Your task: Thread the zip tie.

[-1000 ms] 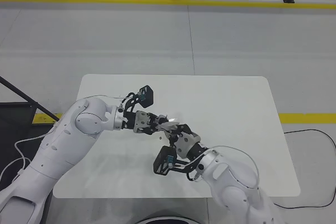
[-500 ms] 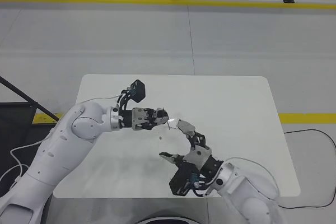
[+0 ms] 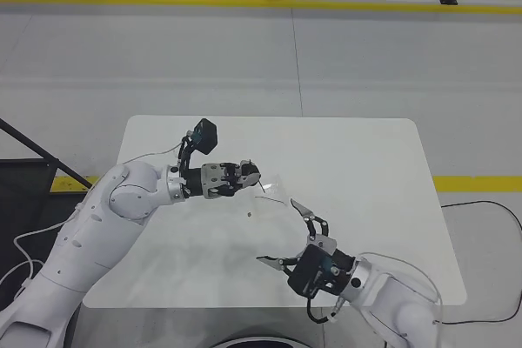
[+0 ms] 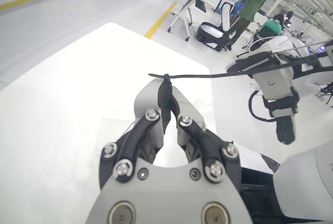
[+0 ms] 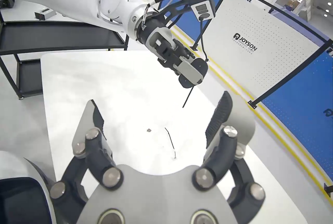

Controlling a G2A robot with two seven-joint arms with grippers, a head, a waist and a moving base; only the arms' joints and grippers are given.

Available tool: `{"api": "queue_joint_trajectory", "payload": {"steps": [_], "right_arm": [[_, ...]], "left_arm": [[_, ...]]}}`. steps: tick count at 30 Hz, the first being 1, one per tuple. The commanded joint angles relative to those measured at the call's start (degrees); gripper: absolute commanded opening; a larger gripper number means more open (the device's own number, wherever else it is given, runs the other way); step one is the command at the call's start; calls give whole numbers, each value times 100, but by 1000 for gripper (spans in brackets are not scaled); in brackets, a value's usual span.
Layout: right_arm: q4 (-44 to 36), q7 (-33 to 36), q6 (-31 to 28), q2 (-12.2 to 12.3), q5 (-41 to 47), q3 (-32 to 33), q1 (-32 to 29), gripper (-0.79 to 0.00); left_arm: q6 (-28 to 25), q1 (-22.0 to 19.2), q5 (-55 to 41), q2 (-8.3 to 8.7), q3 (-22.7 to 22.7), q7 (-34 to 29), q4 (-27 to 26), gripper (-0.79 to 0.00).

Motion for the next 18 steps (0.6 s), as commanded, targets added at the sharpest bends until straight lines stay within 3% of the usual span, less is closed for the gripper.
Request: {"api": "queue_joint_trajectory", "payload": {"steps": [1, 6, 11, 17, 18], "right_arm": [[11, 2, 7, -1, 9, -5, -2, 0], [704, 416, -113, -56, 1277, -147, 386, 0], [1492, 1338, -147, -121, 2913, -242, 1167, 0], [1966, 1974, 40, -166, 3748, -392, 1773, 0], [2022, 2014, 69, -171, 3805, -411, 1828, -43]], "left_arm": [[0, 0, 0, 0, 0, 0, 0, -785], [371, 131, 302, -22, 3, 186, -191, -785], [298, 205, 517, -43, -21, 399, -251, -785], [118, 286, 753, -59, -64, 589, -271, -785], [109, 300, 788, -62, -69, 618, -281, -785]]}}
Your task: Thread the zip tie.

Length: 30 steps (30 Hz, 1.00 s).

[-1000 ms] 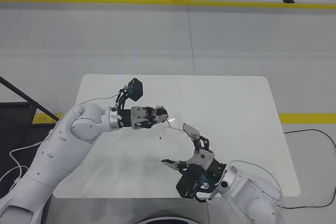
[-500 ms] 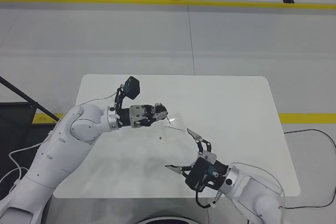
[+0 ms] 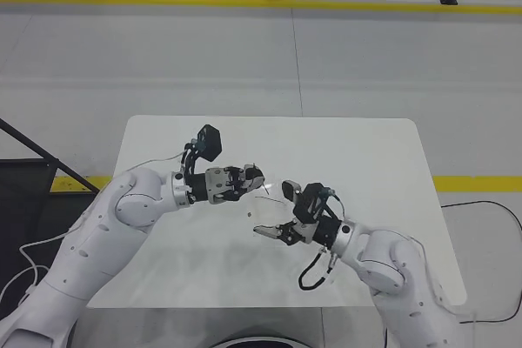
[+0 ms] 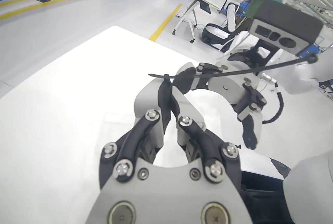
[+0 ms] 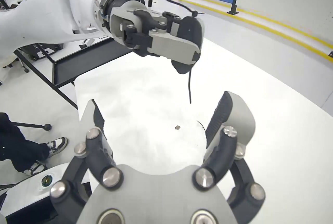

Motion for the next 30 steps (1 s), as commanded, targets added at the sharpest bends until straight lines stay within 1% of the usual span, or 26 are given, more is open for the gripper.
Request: {"api": "queue_joint_trajectory", "payload": {"steps": [1, 4, 5, 6, 7, 14, 16, 17, 18, 24, 26, 28, 30], "right_arm": [[79, 59, 43, -6, 77, -30, 91, -111], [182, 131, 114, -14, 125, -85, 203, -163], [208, 138, 137, -17, 128, -101, 235, -243], [240, 146, 143, -19, 146, -119, 260, -351], [264, 149, 146, -21, 160, -133, 287, -416], [369, 182, 167, -25, 194, -221, 406, -637], [383, 182, 171, -25, 199, -235, 426, -723], [385, 183, 166, -23, 190, -239, 435, -742], [389, 177, 166, -22, 187, -243, 438, -742], [395, 165, 167, -13, 216, -251, 444, -680], [392, 172, 159, -8, 213, -252, 444, -711], [390, 171, 161, -4, 215, -255, 444, -785], [389, 169, 163, -1, 217, -256, 445, -785]], "left_arm": [[-18, 21, 63, -5, -7, 36, -13, -785], [-58, 38, 144, -14, -17, 82, -27, -785], [-64, 44, 160, -17, -17, 88, -30, -785], [-74, 48, 173, -20, -18, 98, -36, -785], [-83, 52, 183, -24, -17, 101, -38, -785], [-140, 48, 165, -40, -27, 75, -15, -785], [-146, 47, 159, -44, -36, 64, -10, -785], [-148, 48, 154, -45, -40, 63, -9, -785], [-150, 50, 149, -47, -45, 63, -7, -785], [-173, 45, 143, -56, -72, 41, 5, -785], [-179, 47, 146, -60, -79, 38, 8, -785], [-191, 55, 160, -64, -84, 45, 7, -785], [-195, 61, 172, -67, -90, 51, 7, -785]]}}
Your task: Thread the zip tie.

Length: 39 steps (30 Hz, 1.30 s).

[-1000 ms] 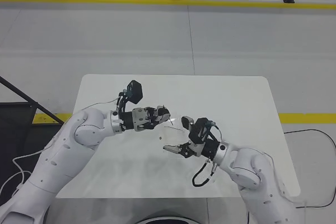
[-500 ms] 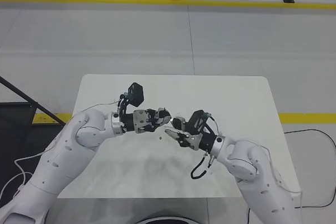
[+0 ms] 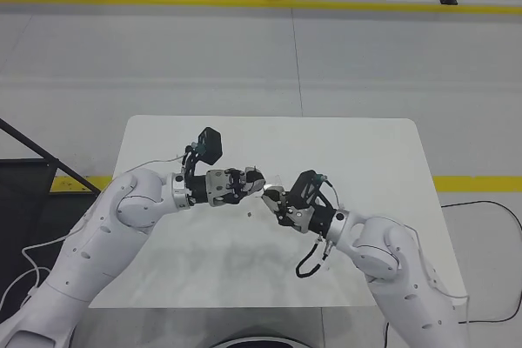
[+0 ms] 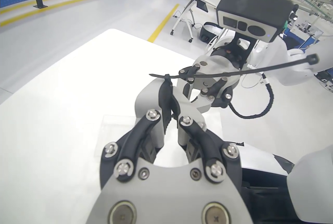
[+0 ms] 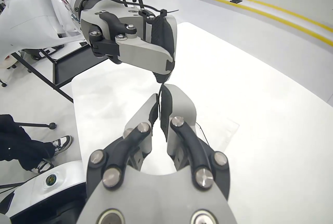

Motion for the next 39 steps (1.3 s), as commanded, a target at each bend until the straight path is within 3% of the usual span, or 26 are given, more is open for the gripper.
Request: {"api": "queue_joint_trajectory", "payload": {"steps": [1, 4, 5, 6, 7, 8, 21, 26, 34, 39], "right_arm": [[-1, -10, 9, 2, 5, 1, 1, -785], [-4, -29, 17, 7, 9, 1, 3, -785], [-5, -40, 14, 8, 8, 2, 3, -785], [-8, -54, 14, 10, 11, 5, 2, -785], [-16, -87, 22, 11, 19, 14, -3, -785], [-24, -128, 30, 14, 13, 28, -13, -785], [-88, -414, -58, 67, 95, 268, -175, -785], [-6, -265, -546, 122, 524, 445, -184, -785], [501, 743, -2049, 245, 1786, 364, 209, -785], [868, 1622, -2435, 321, 2638, 59, 636, -785]], "left_arm": [[-3, 4, 8, -3, -5, 4, 2, -785], [-13, 13, 0, -10, -13, 20, 9, -785], [-18, 14, -9, -12, -14, 17, 13, -748], [-21, 14, -30, -14, -16, 14, 21, -477], [-28, 11, -46, -15, -17, 1, 26, -123], [-33, 9, -63, -16, -15, -20, 32, 0], [-176, 9, -253, 3, -123, -225, 179, 0], [-596, 105, -688, 86, -359, -362, 400, 0], [-776, 97, -2600, 319, -460, -1534, 363, 0], [-776, 27, -3467, 395, -464, -2114, 496, 0]]}}
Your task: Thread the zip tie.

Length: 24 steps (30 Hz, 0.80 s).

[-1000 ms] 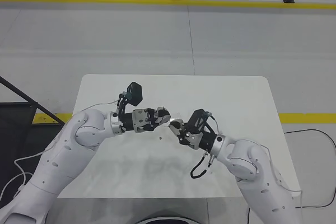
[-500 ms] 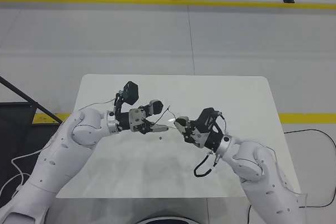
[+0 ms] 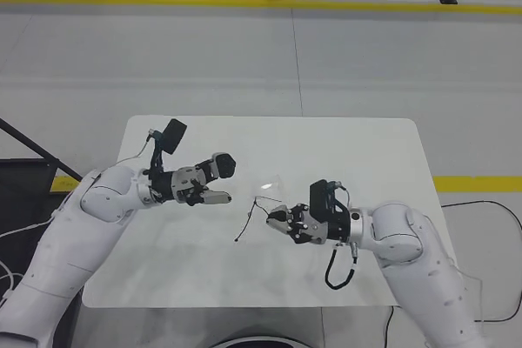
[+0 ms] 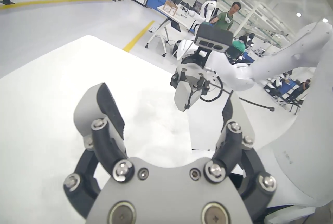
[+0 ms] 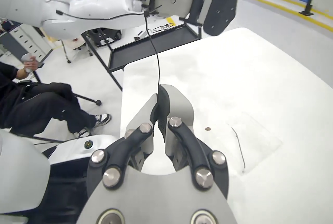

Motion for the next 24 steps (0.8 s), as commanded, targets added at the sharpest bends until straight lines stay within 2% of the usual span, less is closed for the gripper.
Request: {"api": "queue_joint_trajectory", "payload": {"steps": [1, 12, 14, 18, 24], "right_arm": [[62, 243, 54, 21, 148, -50, 109, -785], [58, 222, 69, 20, 151, -59, 96, -785], [91, 197, 81, 21, 200, -150, 108, -785], [497, 395, -203, 52, 917, -558, 474, -785], [928, 362, -236, 287, 1808, -1486, 1194, -785]], "left_arm": [[0, -2, -4, 0, -1, 6, 10, 0], [0, -2, -4, 0, -1, 6, 10, 0], [136, 56, 34, -8, 27, 85, -110, 0], [390, 50, -49, -9, 74, 27, -167, 0], [642, -59, -481, -11, 249, -448, -133, 0]]}}
